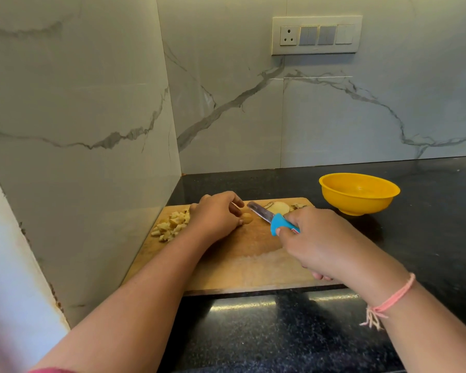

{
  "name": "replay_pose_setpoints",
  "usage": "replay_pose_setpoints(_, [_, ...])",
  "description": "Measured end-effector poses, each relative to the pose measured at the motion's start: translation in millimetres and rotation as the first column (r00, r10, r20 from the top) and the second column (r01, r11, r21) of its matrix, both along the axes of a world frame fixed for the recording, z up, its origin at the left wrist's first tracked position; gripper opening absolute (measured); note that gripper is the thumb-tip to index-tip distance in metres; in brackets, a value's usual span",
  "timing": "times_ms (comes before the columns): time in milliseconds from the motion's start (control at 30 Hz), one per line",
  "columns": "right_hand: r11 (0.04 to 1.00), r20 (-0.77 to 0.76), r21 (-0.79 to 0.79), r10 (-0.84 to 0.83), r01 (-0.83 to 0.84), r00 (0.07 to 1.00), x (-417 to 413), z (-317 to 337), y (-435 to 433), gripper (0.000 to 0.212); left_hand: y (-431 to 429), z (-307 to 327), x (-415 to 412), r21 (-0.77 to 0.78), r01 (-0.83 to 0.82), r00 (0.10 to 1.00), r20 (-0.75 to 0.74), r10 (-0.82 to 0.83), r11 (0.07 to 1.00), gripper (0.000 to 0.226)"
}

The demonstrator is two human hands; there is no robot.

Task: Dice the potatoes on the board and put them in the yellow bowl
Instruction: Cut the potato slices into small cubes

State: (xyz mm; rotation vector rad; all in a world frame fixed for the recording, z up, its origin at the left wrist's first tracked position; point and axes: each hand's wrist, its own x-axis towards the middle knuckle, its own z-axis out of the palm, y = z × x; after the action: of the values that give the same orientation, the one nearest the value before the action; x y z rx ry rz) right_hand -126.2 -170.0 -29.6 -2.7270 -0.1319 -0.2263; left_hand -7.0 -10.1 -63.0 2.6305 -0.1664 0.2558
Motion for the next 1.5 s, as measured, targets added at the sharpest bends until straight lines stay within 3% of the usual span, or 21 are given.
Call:
replay_pose_setpoints(167, [0.993,0.068,-0.119,-0.004,0.012,0.998,12.0,-11.7,4.9,0.041,-0.8,-0.7,-0.4,-0.002,-0.012,1.000,0.023,0.012,1.000,0.037])
replay_pose_setpoints(333, [0.987,0.026,-0.159,-0.005,0.009,1.000,16.6,-12.2,7.7,0.041,-2.7,-1.6,-2.1,0.016,-0.021,0.999,0.048,0.020,1.000,0.039])
replay_pose_setpoints(700, [0.966,0.017,-0.252,0.066,-0.060,0.998,15.5,-3.0,15.5,0.022,-5.3,1.9,-3.6,0.019,-0.068,0.997,0.025,0.067,0.998,0.033])
replay_pose_setpoints(1033, [0.968,0.015,-0.249,0.048,-0.042,0.999,-16.4,-3.4,-3.4,0.042,0.3,-0.7,-4.2,-0.061,-0.053,0.998,-0.026,0.052,0.997,0.028])
replay_pose_setpoints(1233, [0.982,0.122,-0.188,0.036,-0.013,0.992,-8.0,-2.9,5.0,0.040,-0.7,-3.2,-2.6,-0.024,-0.088,0.996,-0.003,0.088,0.996,0.030])
replay_pose_setpoints(1500, [0.978,0.069,-0.207,0.043,-0.028,0.997,6.8,-8.7,15.5,0.038,-1.0,-1.8,0.3,0.007,-0.110,0.994,-0.004,0.110,0.994,0.035])
